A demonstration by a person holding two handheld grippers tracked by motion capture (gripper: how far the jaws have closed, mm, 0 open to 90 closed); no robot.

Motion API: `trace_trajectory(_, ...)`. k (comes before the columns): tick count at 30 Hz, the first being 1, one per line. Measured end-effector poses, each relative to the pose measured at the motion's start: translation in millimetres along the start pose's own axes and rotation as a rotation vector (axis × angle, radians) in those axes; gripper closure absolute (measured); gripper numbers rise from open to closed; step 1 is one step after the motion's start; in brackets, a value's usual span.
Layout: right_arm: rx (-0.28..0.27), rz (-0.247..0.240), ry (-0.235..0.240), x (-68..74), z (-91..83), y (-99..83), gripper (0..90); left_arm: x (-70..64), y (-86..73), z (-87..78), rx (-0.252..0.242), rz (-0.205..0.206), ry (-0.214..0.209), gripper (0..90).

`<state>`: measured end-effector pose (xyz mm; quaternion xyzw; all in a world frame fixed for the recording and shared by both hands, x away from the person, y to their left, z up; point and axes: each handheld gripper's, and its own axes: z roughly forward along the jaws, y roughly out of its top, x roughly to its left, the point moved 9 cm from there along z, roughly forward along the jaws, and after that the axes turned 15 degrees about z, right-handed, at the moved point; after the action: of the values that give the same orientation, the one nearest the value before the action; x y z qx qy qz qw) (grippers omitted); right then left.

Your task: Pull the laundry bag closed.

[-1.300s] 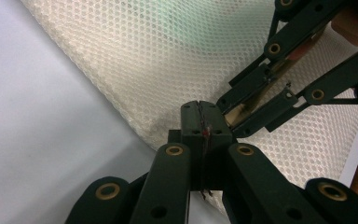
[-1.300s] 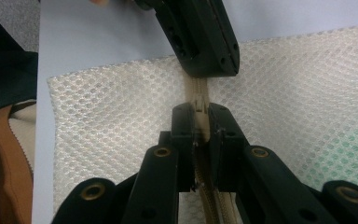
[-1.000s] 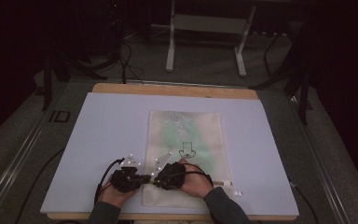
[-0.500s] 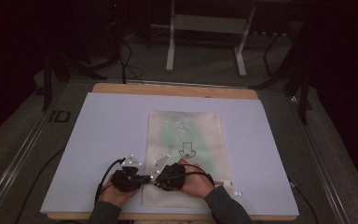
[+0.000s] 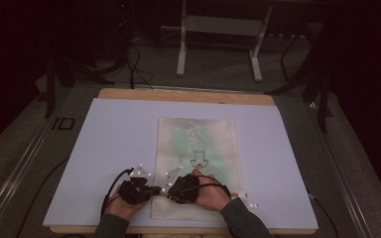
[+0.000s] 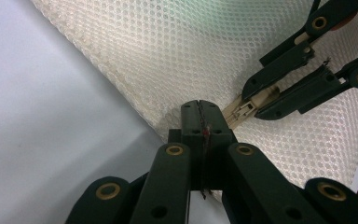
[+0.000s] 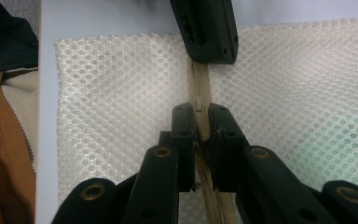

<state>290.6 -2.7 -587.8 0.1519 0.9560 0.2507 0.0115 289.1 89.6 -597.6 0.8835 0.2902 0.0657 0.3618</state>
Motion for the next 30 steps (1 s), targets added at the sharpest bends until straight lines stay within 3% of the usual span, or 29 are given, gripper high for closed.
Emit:
trace_trajectory(20, 0.045, -0.018, -0.028, -2.0, -8.6, -9.4, 82.2, 0.0, -0.2, -0.2, 0.004, -0.001, -0.001, 89.5)
trace_trajectory(30, 0.098, -0.031, -0.033, -3.9, -13.6, -16.5, 82.1, -0.1, -0.2, -0.1, 0.003, -0.001, 0.0, 89.5)
